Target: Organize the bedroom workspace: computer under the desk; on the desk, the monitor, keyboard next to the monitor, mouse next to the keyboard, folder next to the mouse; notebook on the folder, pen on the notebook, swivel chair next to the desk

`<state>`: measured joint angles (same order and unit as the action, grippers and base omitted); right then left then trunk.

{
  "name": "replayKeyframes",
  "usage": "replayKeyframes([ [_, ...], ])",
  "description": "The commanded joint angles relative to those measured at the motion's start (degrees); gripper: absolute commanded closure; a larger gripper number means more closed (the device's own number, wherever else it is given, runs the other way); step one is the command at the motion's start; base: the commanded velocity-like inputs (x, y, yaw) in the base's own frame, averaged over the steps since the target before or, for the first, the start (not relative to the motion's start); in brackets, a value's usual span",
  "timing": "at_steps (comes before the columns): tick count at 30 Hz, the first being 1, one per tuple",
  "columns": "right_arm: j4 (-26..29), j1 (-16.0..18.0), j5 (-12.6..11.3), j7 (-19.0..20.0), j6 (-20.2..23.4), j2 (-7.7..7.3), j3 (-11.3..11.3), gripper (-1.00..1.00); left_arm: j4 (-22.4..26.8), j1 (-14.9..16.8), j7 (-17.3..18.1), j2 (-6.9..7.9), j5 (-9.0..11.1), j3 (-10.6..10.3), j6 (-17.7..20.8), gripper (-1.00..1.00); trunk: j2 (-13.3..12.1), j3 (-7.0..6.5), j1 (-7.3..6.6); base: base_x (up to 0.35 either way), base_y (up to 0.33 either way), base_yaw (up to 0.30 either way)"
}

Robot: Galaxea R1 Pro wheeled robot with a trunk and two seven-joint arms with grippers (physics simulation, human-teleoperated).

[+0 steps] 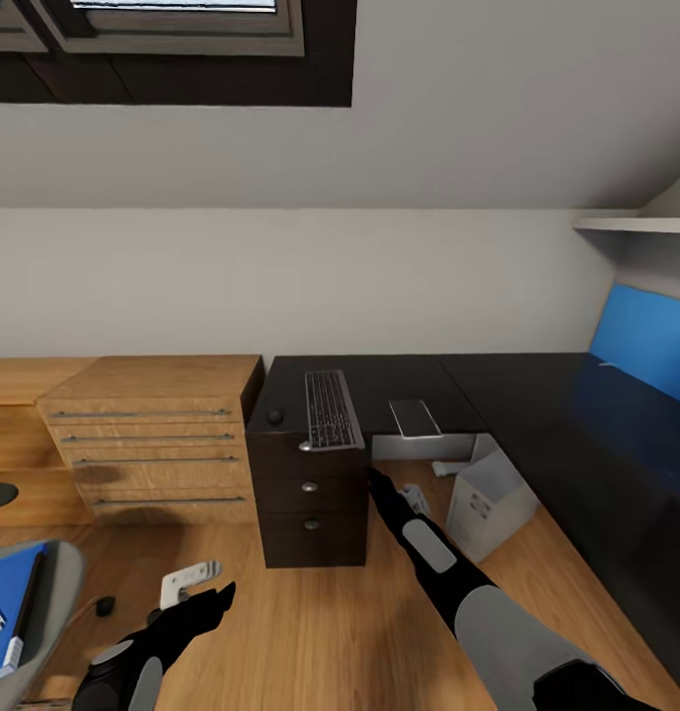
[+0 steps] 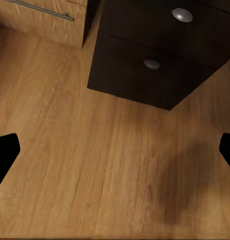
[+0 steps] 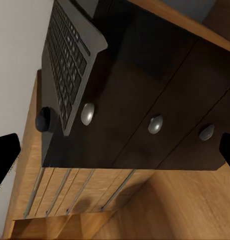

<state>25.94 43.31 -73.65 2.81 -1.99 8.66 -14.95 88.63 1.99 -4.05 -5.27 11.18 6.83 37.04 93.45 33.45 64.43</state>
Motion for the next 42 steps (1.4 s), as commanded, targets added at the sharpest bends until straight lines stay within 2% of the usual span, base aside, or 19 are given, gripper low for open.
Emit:
replayKeyframes([
  [1,-0.05,0.05,-0.71,0.45,-0.21,-0.06,-0.31,-1.0,-0.03,0.04,-0.37,-0.05,0.64,-0.11,0.32,-1.0,0.45,0.24,0.22,0.0,0.0,0.0],
  [5,-0.22,-0.05,-3.24,2.39,-0.21,-0.2,-0.31,-1.0,-0.27,0.04,-0.06,-0.02,1.89,-1.47,2.78,-1.0,2.05,0.96,1.1,0.0,0.0,0.0],
  [6,-0.24,-0.05,-3.53,2.56,-0.21,-0.21,-0.32,-1.0,-0.25,0.07,-0.04,-0.01,2.65,-1.61,3.49,-1.0,2.45,1.14,1.32,0.0,0.0,0.0],
  [11,-0.07,-0.31,-3.91,2.96,-0.21,-0.22,-0.38,-1.0,-0.27,0.1,-0.01,-0.01,3.92,-2.28,4.46,-1.0,4.46,2.04,2.42,0.0,0.0,0.0],
  [12,0.04,-0.84,-4.0,4.67,-0.21,-0.11,-0.45,-1.0,-0.24,0.11,0.0,0.0,4.22,-3.22,4.69,-1.0,4.86,2.22,2.64,0.0,0.0,0.0],
  [16,0.05,-1.57,-4.09,8.5,-0.16,-0.01,-0.49,-1.0,0.15,0.12,0.11,0.05,4.42,-3.84,4.84,-1.0,6.46,2.93,3.52,0.0,0.0,0.0],
  [17,0.14,-3.7,-4.13,16.92,-0.08,0.49,-0.71,-1.0,1.64,0.01,3.11,0.27,4.61,-4.12,6.33,-1.0,6.86,3.11,3.74,0.0,0.0,0.0],
  [20,0.16,-4.03,-4.13,18.38,0.03,0.66,-0.7,-1.0,1.95,-0.02,7.63,0.44,4.59,-4.11,8.51,-1.0,8.07,3.65,4.39,0.0,0.0,0.0],
  [21,0.17,-4.19,-4.14,19.24,0.06,0.74,-0.69,-1.0,2.07,-0.05,11.73,0.52,4.43,-4.1,10.66,-1.0,8.47,3.83,4.61,0.0,0.0,0.0],
  [23,0.17,-4.19,-4.14,19.24,0.06,0.74,-0.69,-1.0,2.07,-0.05,11.76,0.52,4.38,-4.1,10.67,-1.0,9.27,4.19,5.05,0.0,0.0,0.0],
  [32,-0.08,-4.19,-4.16,19.25,0.06,1.26,-0.78,-1.0,1.34,-0.05,11.81,0.94,4.27,-3.76,10.51,-1.0,9.27,4.19,5.05,0.011,0.0,0.0],
  [37,-0.07,-4.19,-4.14,19.25,0.06,1.29,-0.78,-1.0,1.29,-0.05,11.87,1.92,4.33,-3.57,10.38,-1.0,9.27,4.19,5.05,0.205,0.0,0.0],
  [42,-0.09,-4.19,-4.14,19.25,0.06,1.33,-0.83,-1.0,1.28,-0.05,11.9,2.19,4.36,-3.51,10.36,-1.0,9.27,4.19,5.05,0.281,0.015,0.0],
])
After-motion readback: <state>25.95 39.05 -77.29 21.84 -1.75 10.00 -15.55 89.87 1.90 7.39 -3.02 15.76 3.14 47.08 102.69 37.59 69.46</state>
